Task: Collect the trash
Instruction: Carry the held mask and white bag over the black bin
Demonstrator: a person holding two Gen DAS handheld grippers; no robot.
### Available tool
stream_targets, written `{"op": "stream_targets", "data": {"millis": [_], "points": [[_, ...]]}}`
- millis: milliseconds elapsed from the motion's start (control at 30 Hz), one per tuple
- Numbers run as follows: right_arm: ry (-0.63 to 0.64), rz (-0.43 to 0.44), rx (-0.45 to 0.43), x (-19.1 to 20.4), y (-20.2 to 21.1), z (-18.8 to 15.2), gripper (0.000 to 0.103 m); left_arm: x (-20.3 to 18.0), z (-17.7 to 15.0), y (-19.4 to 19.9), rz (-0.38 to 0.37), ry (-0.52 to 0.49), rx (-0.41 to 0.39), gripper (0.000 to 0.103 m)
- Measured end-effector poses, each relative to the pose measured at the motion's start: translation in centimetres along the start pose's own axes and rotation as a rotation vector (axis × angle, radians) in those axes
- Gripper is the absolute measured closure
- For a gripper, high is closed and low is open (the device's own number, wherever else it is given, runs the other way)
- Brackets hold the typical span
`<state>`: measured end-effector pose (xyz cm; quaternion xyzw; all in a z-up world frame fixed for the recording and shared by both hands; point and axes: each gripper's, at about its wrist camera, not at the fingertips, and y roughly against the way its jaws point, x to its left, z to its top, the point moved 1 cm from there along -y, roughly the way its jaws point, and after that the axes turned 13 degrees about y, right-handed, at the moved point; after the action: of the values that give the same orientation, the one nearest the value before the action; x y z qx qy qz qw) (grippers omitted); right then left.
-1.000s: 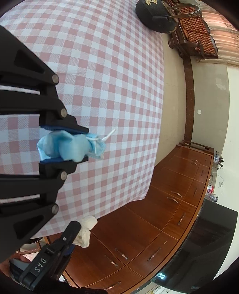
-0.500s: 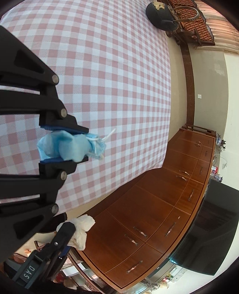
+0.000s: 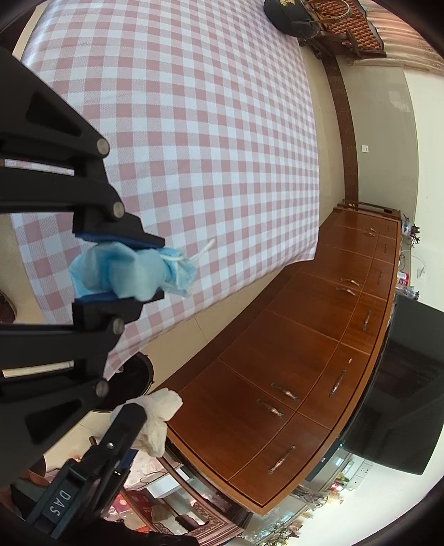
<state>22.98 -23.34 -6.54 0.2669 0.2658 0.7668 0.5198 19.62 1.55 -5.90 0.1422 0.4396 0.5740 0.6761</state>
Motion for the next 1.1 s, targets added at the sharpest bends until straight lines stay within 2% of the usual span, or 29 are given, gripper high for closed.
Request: {"op": "stream_targets", "data": {"millis": [400, 667, 1100], "points": [[-0.071, -0.048, -0.033, -3.7, 3.8, -2.3, 0.062, -7.5, -2.2, -1.9, -0.047, -0.096, 0.039, 0.079], [-0.133, -0.098, -0.046, -7.1, 6.0, -4.3, 0.062, -13.5, -3.3, -5.1, -0.085, -0.146, 0.081, 0.079], [-0.261, -0.2, -0.047, -14.1, 9.1, -8.0, 0.062, -23.1, -7.5, -10.6, -0.139, -0.235, 0.16, 0.079]]}}
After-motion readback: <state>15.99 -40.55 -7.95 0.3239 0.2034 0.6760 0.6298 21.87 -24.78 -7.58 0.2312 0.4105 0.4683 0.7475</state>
